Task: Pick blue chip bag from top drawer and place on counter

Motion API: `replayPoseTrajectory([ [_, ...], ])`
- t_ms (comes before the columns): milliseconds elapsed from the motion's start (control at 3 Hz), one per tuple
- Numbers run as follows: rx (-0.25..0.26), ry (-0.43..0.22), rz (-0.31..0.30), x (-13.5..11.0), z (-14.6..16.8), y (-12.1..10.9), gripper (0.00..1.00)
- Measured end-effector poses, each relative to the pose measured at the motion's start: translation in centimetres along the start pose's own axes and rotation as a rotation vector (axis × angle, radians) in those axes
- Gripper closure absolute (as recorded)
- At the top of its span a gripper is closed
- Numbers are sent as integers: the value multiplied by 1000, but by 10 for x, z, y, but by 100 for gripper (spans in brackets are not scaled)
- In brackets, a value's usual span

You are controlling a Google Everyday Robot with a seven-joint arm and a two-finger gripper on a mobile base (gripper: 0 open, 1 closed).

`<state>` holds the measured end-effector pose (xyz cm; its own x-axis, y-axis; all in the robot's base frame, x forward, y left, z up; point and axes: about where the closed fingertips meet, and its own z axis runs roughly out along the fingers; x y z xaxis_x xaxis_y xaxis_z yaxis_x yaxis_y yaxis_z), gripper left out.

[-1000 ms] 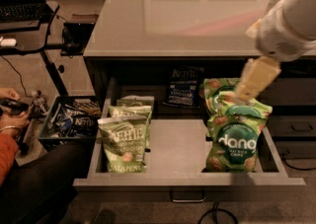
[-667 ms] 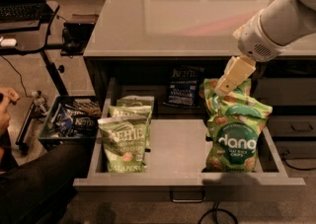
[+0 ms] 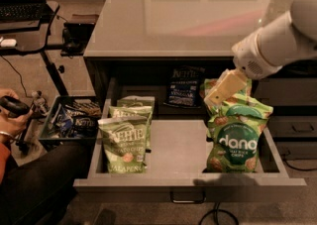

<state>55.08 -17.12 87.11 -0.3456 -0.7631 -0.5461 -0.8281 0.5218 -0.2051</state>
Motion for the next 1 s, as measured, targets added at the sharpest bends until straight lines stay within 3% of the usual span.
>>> replayPoseTrajectory([
  [333, 10, -108, 165, 5, 43, -4, 0],
  [1000, 28, -264, 463, -18, 101, -41, 0],
])
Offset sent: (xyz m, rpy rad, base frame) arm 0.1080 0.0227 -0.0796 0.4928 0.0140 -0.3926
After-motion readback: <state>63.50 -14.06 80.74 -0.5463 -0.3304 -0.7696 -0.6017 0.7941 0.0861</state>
